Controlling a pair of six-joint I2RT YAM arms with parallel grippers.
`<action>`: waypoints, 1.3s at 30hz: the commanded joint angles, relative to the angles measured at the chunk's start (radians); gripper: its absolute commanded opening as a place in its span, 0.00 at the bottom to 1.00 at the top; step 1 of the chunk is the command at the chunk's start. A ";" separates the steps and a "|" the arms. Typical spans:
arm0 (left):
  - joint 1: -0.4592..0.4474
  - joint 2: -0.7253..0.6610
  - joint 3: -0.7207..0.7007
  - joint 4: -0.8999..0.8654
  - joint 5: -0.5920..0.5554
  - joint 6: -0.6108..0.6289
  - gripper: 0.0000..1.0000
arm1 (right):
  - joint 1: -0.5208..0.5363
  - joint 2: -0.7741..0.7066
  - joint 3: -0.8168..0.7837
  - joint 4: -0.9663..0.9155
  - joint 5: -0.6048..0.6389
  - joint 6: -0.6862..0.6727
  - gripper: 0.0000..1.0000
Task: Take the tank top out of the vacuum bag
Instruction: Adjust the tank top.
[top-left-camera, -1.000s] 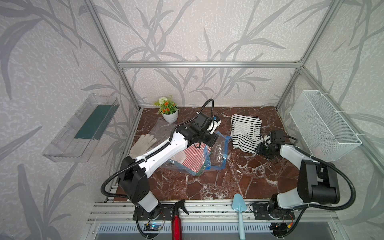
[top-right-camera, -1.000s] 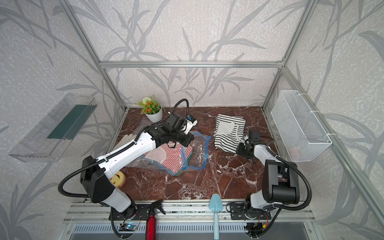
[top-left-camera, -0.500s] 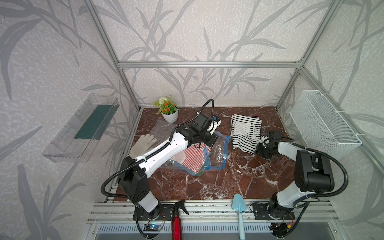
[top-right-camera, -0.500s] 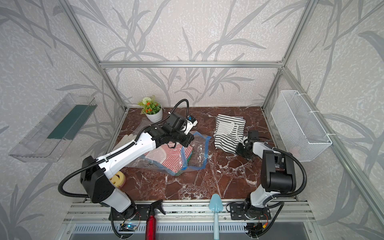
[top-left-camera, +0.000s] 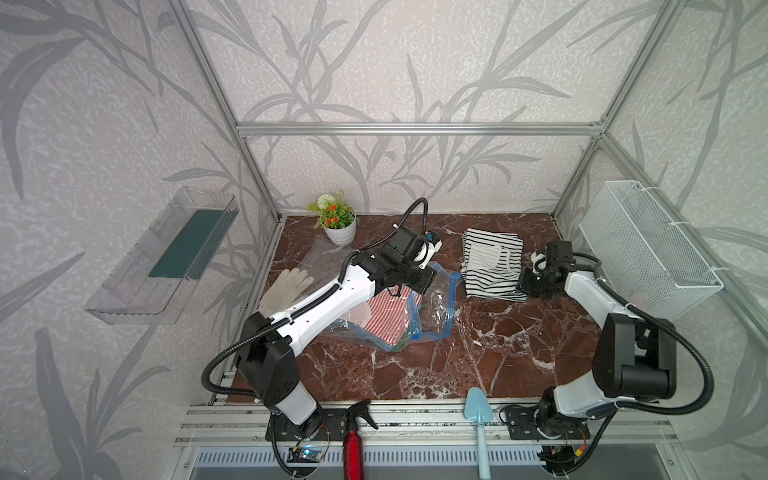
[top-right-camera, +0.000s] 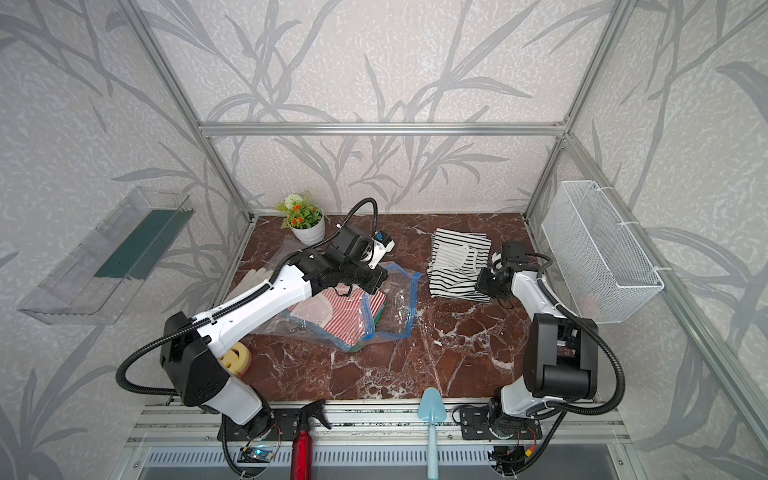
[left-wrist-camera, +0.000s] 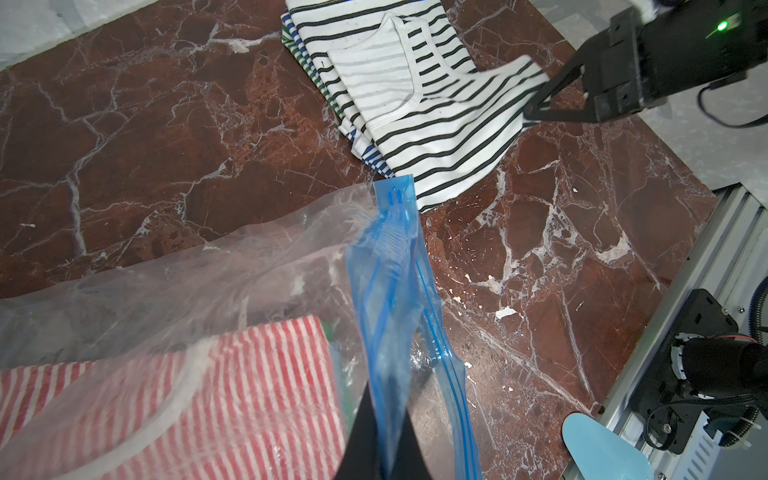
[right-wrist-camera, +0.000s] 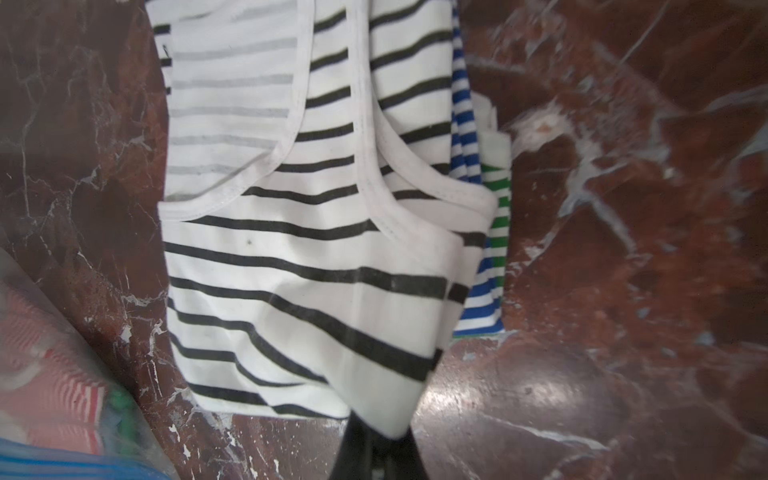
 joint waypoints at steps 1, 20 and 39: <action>-0.007 -0.033 0.025 -0.014 -0.008 0.021 0.00 | 0.000 -0.036 0.055 -0.164 0.123 -0.053 0.00; -0.013 -0.008 0.032 -0.023 -0.009 0.024 0.00 | 0.296 0.102 0.118 -0.103 0.199 -0.067 0.55; -0.013 -0.013 0.030 -0.024 -0.016 0.028 0.00 | 0.441 0.331 0.167 -0.084 0.290 -0.033 0.29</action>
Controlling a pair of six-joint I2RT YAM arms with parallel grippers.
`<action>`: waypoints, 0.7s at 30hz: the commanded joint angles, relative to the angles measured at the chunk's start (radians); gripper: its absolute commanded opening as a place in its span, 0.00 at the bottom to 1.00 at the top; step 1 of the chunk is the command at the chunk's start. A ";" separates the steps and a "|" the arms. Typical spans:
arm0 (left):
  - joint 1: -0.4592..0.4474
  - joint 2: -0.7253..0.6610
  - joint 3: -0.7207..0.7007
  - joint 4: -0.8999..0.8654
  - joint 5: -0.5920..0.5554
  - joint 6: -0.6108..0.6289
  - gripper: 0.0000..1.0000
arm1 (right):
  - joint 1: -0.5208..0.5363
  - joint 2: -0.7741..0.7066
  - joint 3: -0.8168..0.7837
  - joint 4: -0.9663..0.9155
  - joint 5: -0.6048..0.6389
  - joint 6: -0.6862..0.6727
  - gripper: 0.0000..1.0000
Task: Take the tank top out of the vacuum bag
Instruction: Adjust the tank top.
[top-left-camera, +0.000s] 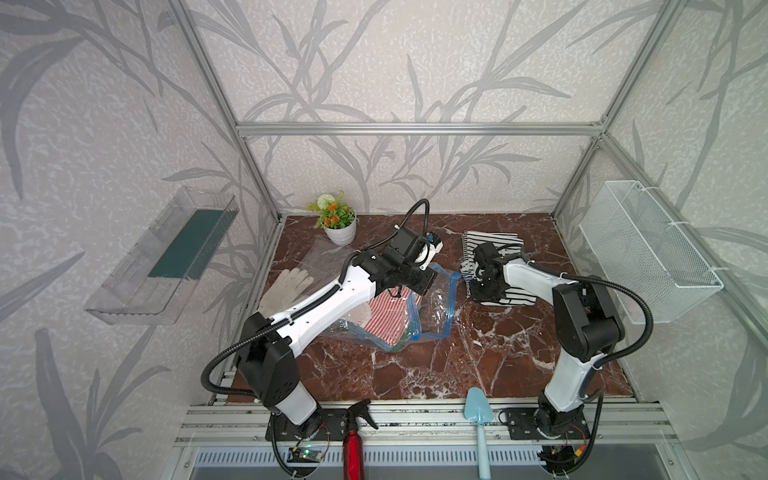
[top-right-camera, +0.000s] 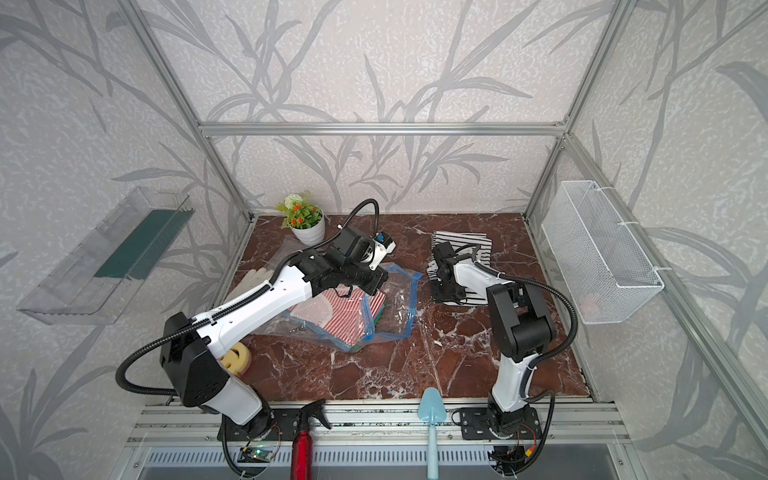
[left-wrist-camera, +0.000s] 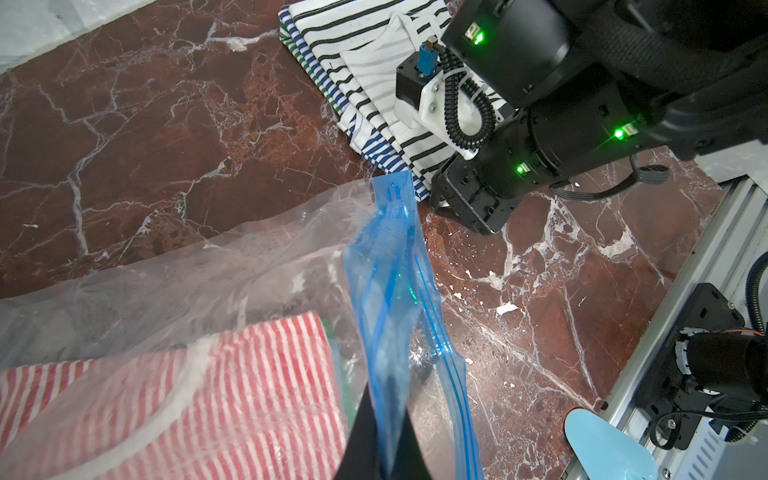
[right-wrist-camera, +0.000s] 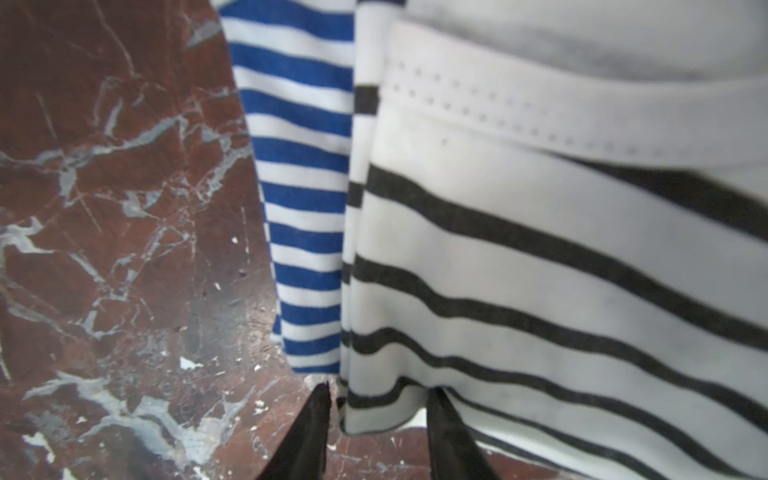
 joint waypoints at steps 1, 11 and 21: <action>-0.002 -0.010 0.030 -0.017 -0.008 0.022 0.00 | 0.000 0.005 0.022 -0.024 0.025 0.005 0.22; -0.005 -0.019 0.031 -0.015 0.010 0.014 0.00 | 0.001 -0.102 0.022 -0.033 -0.052 -0.014 0.00; -0.006 -0.026 0.027 -0.011 0.002 0.016 0.00 | 0.027 -0.081 0.035 -0.015 -0.173 -0.042 0.10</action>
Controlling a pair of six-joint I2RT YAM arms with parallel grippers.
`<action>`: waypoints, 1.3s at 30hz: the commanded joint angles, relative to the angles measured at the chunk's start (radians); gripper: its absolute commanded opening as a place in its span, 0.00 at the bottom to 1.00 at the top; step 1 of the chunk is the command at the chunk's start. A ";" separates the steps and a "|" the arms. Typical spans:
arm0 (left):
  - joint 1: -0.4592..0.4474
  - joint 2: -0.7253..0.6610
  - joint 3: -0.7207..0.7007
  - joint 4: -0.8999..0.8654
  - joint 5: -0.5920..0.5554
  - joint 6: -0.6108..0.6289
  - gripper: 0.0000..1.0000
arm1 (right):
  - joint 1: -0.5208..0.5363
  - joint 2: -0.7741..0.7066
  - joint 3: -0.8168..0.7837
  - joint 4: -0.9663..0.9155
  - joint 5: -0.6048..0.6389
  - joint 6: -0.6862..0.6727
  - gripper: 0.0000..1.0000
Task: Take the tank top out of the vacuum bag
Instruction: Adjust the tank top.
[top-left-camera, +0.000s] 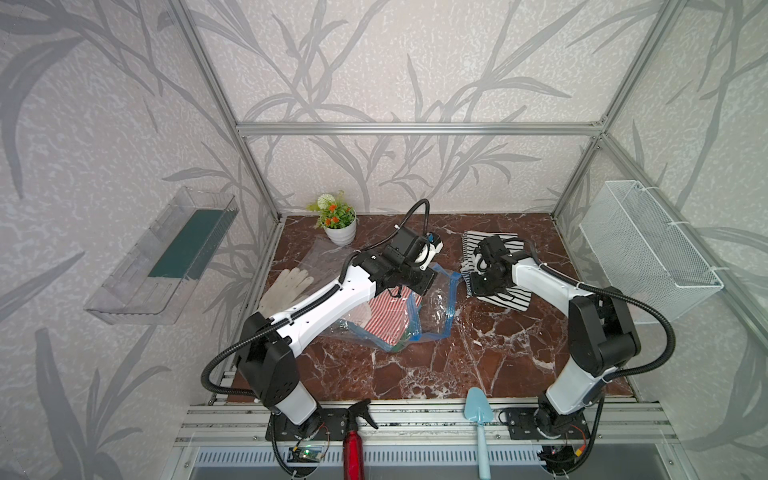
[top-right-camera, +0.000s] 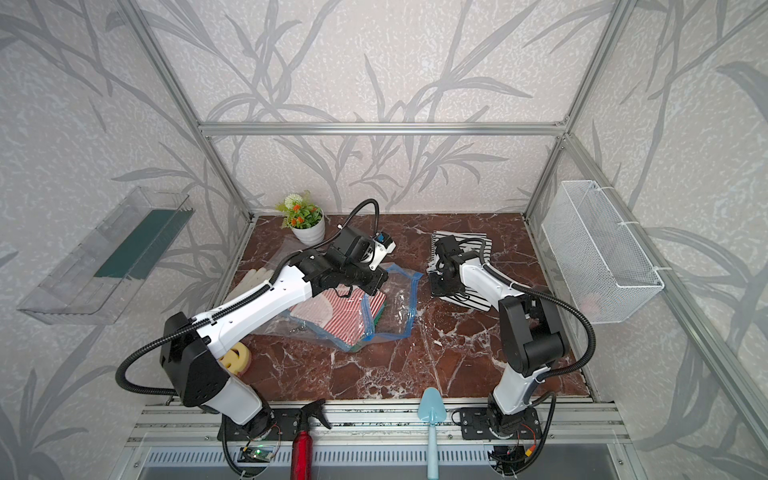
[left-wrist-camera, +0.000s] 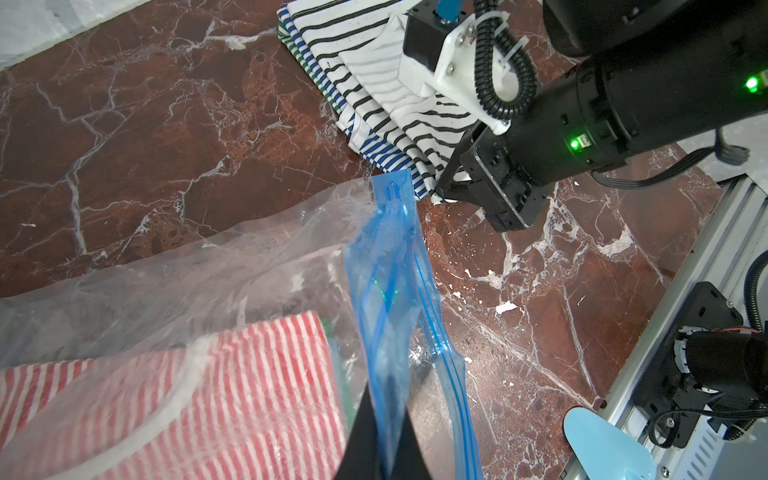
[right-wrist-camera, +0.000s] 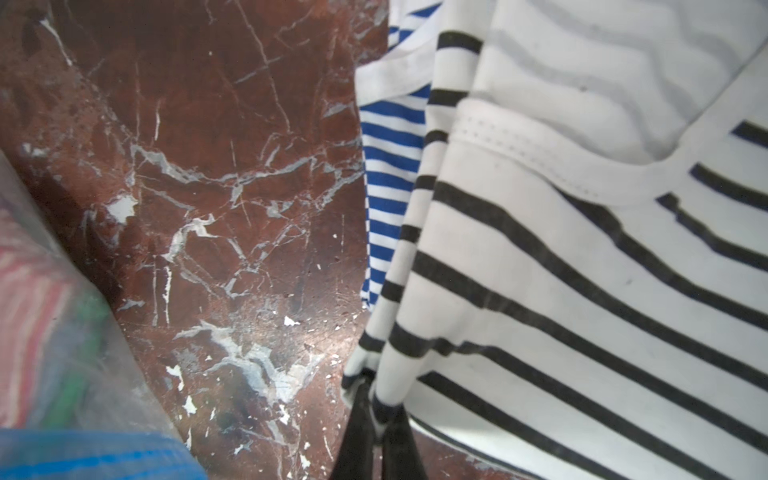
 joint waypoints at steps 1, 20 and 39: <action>-0.005 -0.025 0.032 -0.012 0.000 0.016 0.00 | 0.016 0.030 0.033 -0.010 -0.050 -0.020 0.15; -0.004 -0.016 0.037 -0.023 -0.022 0.040 0.00 | -0.258 0.366 0.558 -0.083 0.194 -0.050 0.47; -0.002 0.003 0.043 -0.026 -0.018 0.044 0.00 | -0.314 0.643 0.770 -0.145 0.180 -0.093 0.50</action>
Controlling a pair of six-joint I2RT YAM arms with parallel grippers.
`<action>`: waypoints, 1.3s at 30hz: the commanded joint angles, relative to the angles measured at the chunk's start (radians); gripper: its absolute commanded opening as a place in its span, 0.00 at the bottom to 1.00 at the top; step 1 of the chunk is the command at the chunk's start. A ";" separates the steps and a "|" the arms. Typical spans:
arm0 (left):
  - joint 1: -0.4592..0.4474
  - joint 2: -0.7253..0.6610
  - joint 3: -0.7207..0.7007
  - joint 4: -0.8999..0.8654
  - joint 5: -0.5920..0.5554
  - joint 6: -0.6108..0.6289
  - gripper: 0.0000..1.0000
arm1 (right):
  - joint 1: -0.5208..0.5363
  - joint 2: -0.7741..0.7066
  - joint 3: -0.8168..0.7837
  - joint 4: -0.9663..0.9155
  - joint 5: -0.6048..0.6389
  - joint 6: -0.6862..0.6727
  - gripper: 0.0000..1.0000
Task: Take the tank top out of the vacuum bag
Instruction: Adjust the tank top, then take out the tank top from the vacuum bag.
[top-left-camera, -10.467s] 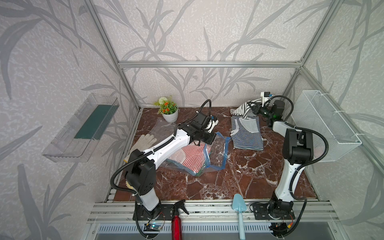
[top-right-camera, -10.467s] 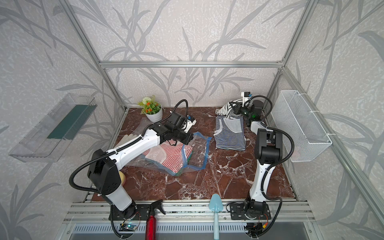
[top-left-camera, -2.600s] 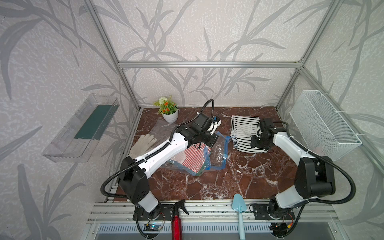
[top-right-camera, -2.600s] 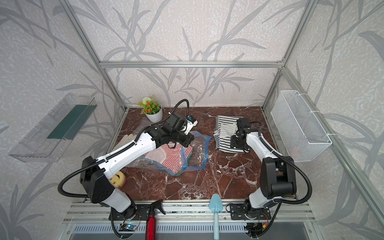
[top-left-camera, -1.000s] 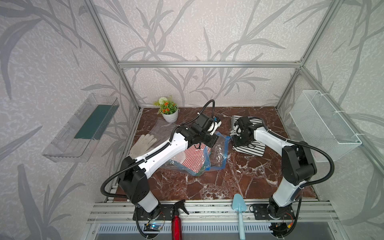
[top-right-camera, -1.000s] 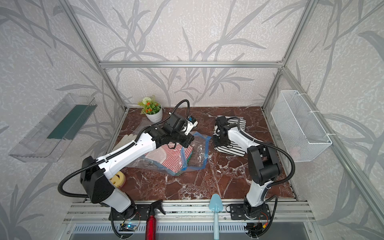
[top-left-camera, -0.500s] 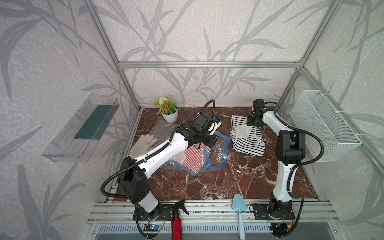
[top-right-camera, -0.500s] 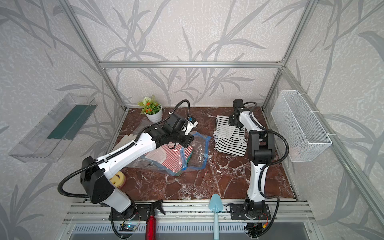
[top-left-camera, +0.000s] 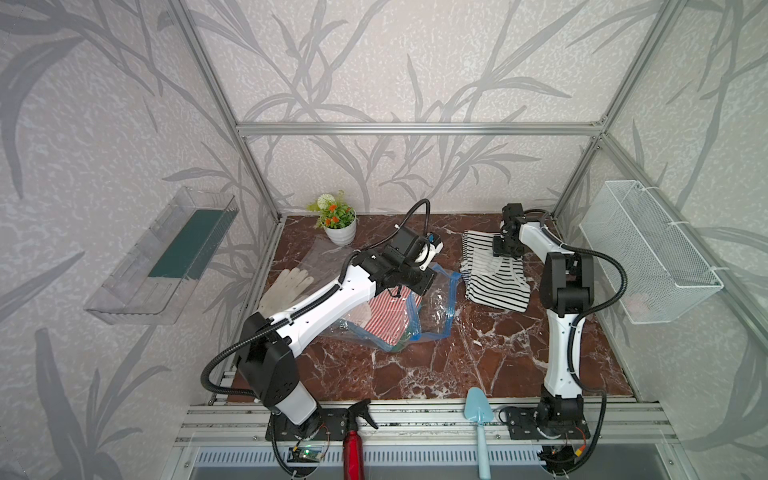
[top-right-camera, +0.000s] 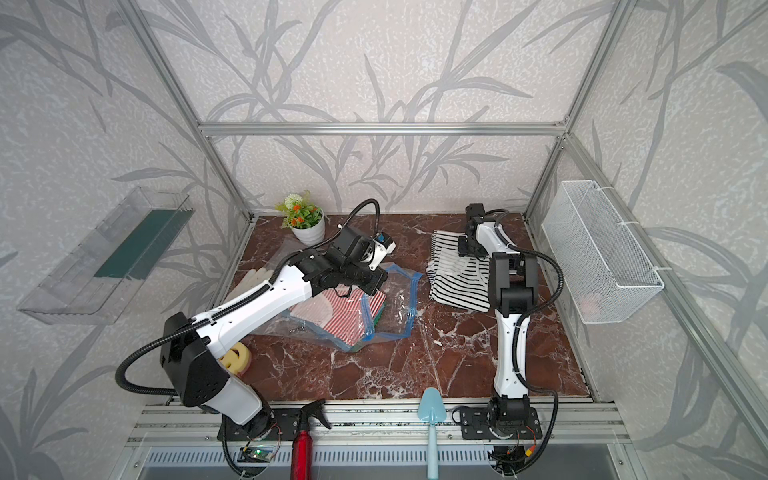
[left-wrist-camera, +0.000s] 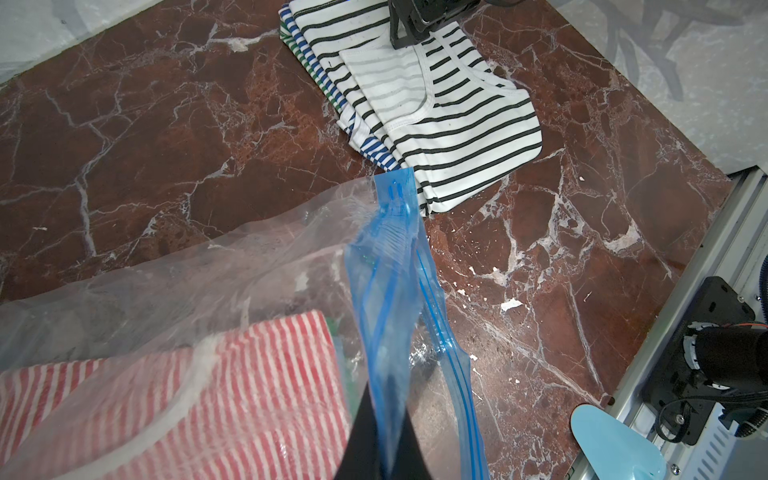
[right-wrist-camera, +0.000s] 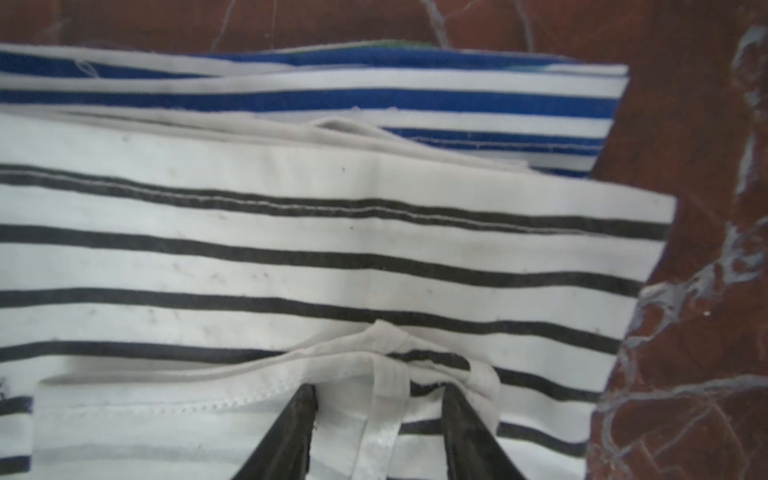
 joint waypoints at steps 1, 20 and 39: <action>-0.002 0.003 0.036 -0.016 -0.009 0.026 0.00 | -0.012 0.053 0.040 -0.046 -0.007 -0.014 0.50; -0.002 -0.037 0.026 -0.003 -0.011 0.006 0.00 | 0.088 -0.723 -0.799 0.381 -0.328 0.155 0.56; -0.002 -0.080 0.023 0.009 0.025 -0.001 0.00 | 0.569 -1.203 -1.280 0.696 -0.318 0.493 0.53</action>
